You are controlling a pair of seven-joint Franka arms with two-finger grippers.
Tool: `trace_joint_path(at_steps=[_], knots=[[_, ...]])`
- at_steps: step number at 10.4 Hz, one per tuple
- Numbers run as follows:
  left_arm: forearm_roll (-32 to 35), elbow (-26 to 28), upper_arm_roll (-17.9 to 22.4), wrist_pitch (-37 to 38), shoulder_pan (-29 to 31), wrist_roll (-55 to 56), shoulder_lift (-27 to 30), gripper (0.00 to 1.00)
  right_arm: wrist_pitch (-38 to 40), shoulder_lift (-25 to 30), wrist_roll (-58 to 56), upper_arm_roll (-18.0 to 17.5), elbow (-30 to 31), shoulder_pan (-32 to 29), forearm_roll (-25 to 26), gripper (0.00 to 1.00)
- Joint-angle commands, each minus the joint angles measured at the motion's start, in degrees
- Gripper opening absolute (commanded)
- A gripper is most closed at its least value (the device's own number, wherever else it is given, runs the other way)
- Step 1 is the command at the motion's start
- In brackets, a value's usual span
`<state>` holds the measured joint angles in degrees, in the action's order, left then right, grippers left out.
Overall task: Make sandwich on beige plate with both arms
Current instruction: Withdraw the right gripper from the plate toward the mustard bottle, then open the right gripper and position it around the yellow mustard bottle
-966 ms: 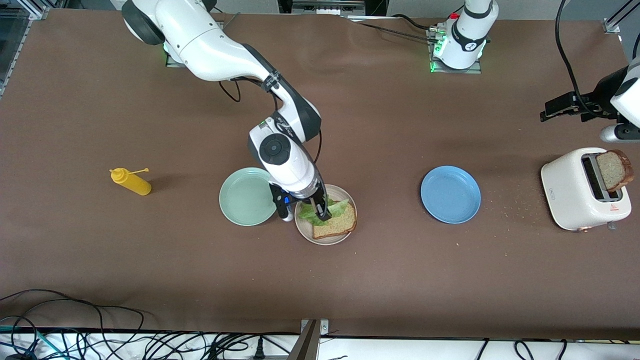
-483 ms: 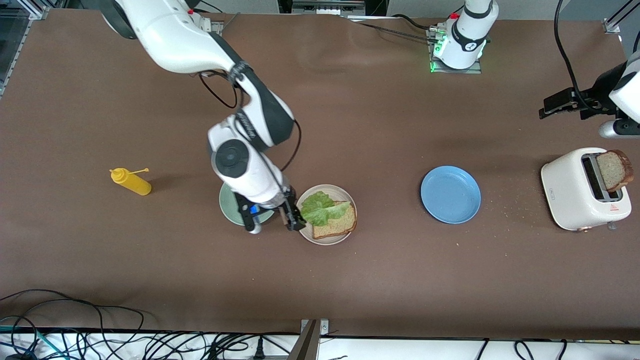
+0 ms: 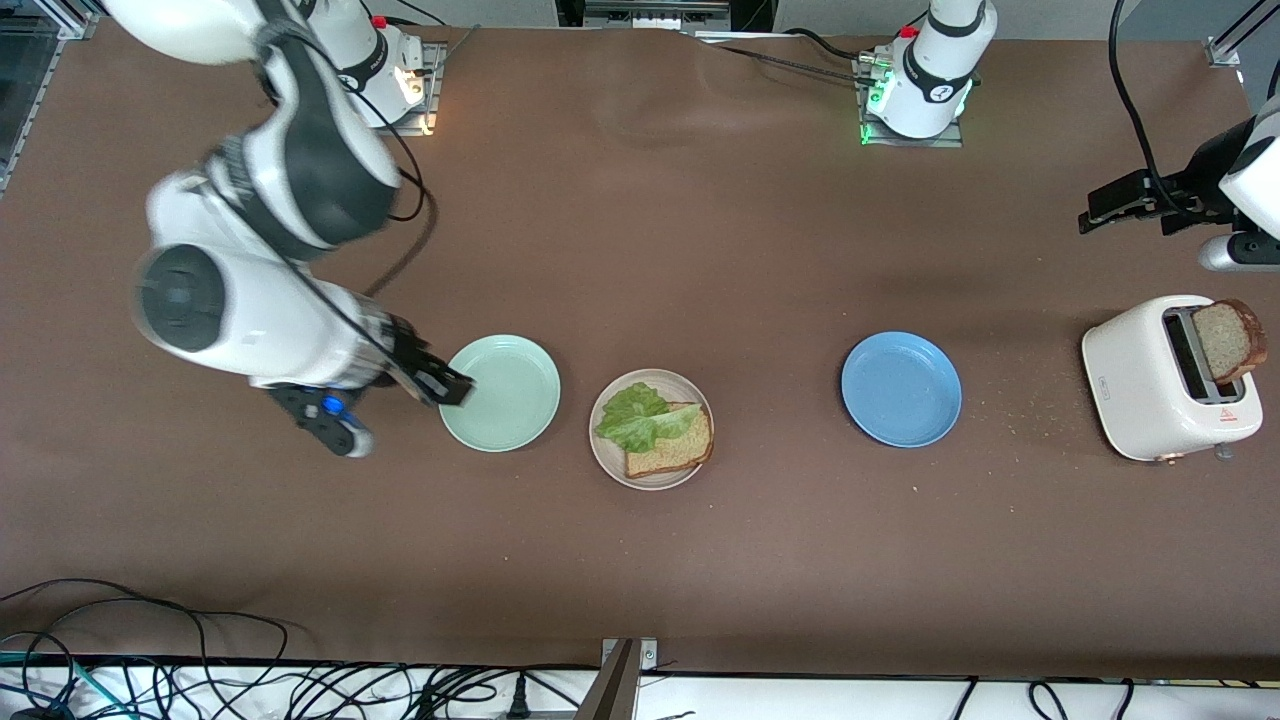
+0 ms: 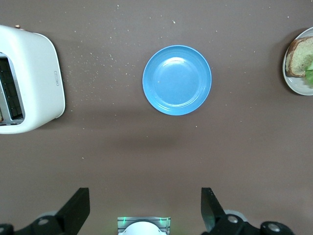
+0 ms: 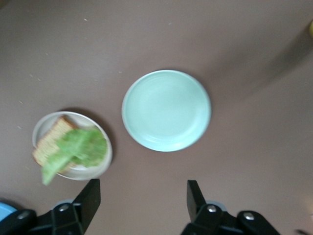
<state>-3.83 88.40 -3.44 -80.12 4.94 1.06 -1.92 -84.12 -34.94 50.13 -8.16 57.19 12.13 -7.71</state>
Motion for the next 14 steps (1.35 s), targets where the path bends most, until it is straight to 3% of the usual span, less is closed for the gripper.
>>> trace_joint_path(at_steps=[1,2,3,6,10,13,14], knots=[[-0.74,-0.16,0.18,0.85,-0.37,0.17,0.6,1.0,6.83,4.86,-18.23,1.28,2.66,-5.08,0.15,0.81],[-0.74,-0.25,0.18,0.85,-0.37,0.17,0.6,1.0,7.82,6.88,-26.75,4.96,4.75,-5.18,0.15,0.94],[-0.65,-0.25,0.18,0.85,-0.37,-0.09,0.6,1.0,7.22,9.95,-35.45,8.21,8.69,-5.18,0.06,1.0],[-0.57,-0.33,0.1,0.76,-0.28,-0.45,0.6,1.0,4.59,15.58,-54.99,17.18,18.71,-5.18,0.15,1.0],[-0.57,-0.33,0.01,-0.03,-0.37,-1.24,-0.1,1.0,-16.73,28.58,-73.46,20.72,45.32,-5.18,0.06,1.0],[1.81,-1.39,-0.26,-0.03,-0.19,-3.61,-0.8,1.0,-27.38,30.11,-91.11,26.24,55.9,-5.18,-0.99,1.0],[1.72,-1.39,-0.26,-0.03,-0.28,-3.53,-0.89,1.0,-29.51,29.93,-98.66,28.35,57.67,-5.18,-4.04,1.0]])
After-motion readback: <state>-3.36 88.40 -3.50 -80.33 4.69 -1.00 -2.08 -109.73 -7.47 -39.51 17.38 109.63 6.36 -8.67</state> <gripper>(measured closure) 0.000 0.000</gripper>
